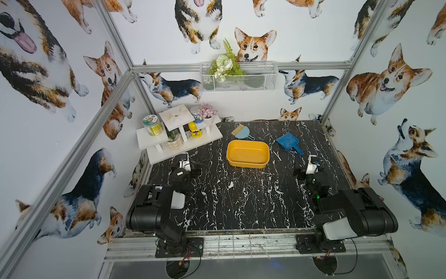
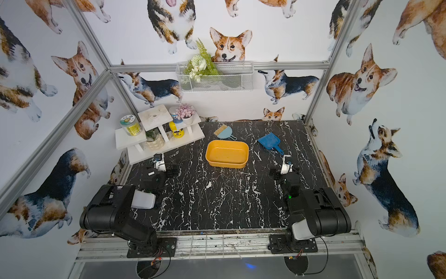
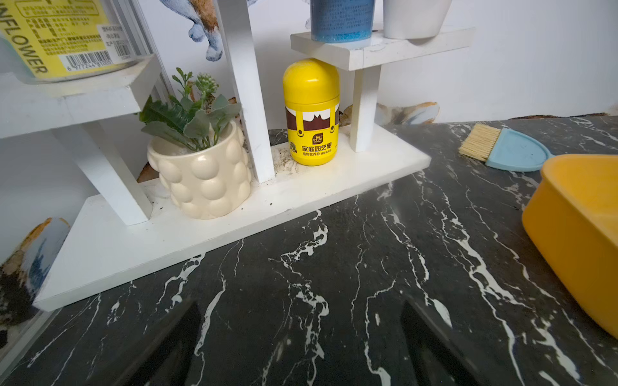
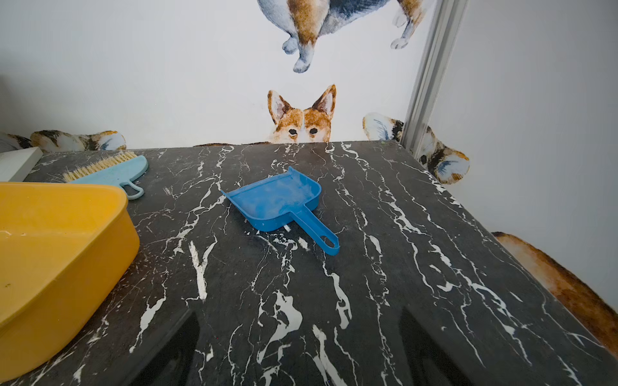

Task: Put the nails on the desktop into the storage box
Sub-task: Pick up the nail from the center of the board.

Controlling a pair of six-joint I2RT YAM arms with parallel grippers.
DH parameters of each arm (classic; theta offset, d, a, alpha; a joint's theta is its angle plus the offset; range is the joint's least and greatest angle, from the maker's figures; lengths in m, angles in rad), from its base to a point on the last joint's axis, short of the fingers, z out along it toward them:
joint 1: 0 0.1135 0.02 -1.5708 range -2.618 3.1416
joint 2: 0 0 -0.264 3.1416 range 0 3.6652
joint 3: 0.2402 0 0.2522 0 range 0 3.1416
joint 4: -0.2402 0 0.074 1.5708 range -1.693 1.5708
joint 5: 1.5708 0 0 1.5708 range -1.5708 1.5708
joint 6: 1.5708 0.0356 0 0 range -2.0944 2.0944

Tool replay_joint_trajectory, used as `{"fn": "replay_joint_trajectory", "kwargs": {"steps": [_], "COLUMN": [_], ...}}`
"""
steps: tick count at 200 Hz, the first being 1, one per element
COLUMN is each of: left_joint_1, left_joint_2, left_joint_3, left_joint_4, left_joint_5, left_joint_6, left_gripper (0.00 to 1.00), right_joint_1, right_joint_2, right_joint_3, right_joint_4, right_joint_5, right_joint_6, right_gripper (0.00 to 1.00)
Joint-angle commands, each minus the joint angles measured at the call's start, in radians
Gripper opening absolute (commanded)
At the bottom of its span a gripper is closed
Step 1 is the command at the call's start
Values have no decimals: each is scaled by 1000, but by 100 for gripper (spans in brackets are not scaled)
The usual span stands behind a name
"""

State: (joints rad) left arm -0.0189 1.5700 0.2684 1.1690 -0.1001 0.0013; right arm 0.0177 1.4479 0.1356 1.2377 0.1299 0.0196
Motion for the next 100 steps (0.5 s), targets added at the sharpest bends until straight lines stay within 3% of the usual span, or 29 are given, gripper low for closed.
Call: {"fn": "replay_joint_trajectory", "kwargs": {"steps": [1, 100], "left_joint_1": [0, 3], "left_joint_2": [-5, -2], "left_joint_3": [-3, 0], "left_joint_4": [34, 30], "left_joint_5": [0, 2], "left_joint_6": [-6, -7], "left_gripper": [100, 100], "right_joint_1": [0, -1], "right_joint_2": [-5, 0], "right_joint_3": [-1, 4], "right_joint_4": [37, 36], "right_joint_5": [8, 2], "right_joint_6": [17, 16], "right_gripper": [100, 100]}}
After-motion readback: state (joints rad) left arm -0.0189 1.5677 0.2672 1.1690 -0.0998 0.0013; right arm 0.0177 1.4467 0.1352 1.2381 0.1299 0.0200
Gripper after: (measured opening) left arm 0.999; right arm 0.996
